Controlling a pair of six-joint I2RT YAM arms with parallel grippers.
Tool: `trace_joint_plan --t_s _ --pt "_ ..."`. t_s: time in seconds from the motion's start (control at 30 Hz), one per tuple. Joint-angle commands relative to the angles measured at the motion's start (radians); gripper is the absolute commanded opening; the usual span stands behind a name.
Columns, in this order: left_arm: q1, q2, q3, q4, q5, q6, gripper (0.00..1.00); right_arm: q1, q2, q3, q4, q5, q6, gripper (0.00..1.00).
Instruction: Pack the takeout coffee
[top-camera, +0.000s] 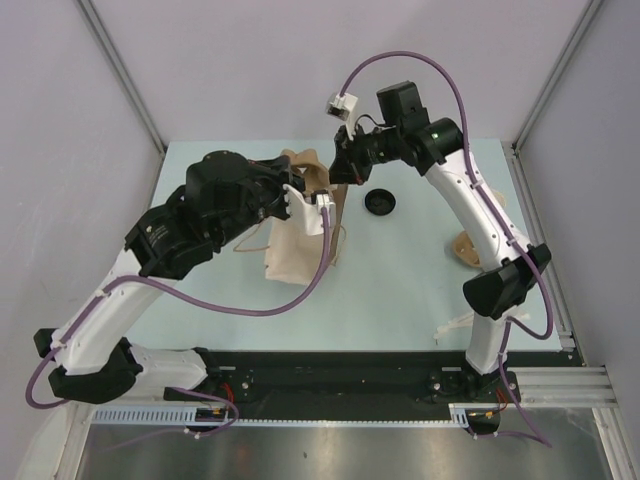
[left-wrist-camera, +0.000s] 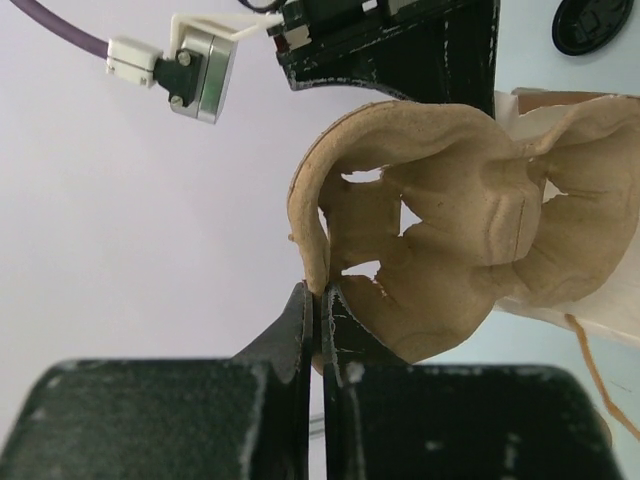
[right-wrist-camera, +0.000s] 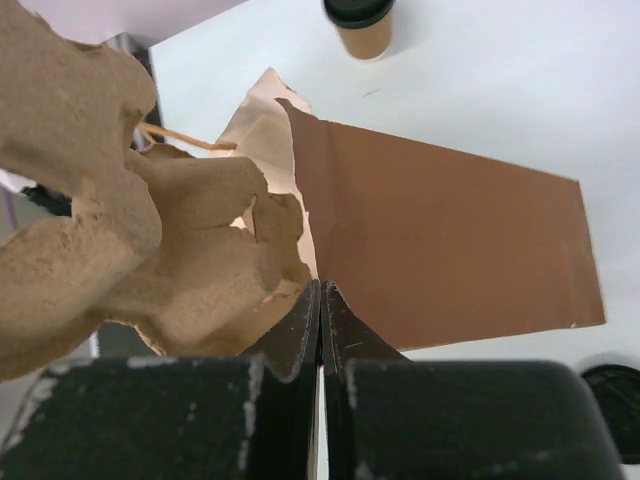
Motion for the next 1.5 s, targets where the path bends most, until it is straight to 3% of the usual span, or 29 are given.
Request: trace_joint_plan --t_s 0.0,0.27,0.6,1.07,1.47 --pt "-0.027 -0.022 -0.024 0.062 -0.015 0.019 0.0 -0.021 0.011 0.085 -0.009 -0.118 0.066 0.0" --pt "-0.067 -0.025 0.017 0.008 -0.01 -0.002 0.0 -0.056 0.002 0.068 -0.039 -0.313 0.128 0.0" --pt "-0.067 -0.012 -0.061 -0.024 -0.008 -0.027 0.0 -0.061 0.028 -0.084 0.001 -0.445 0.182 0.0" --pt "-0.032 -0.051 -0.286 0.068 0.074 -0.047 0.0 -0.079 0.086 -0.035 0.046 -0.479 0.186 0.0" --pt "0.103 -0.005 -0.403 0.183 0.242 -0.069 0.0 -0.098 0.142 0.03 0.029 -0.488 0.149 0.0"
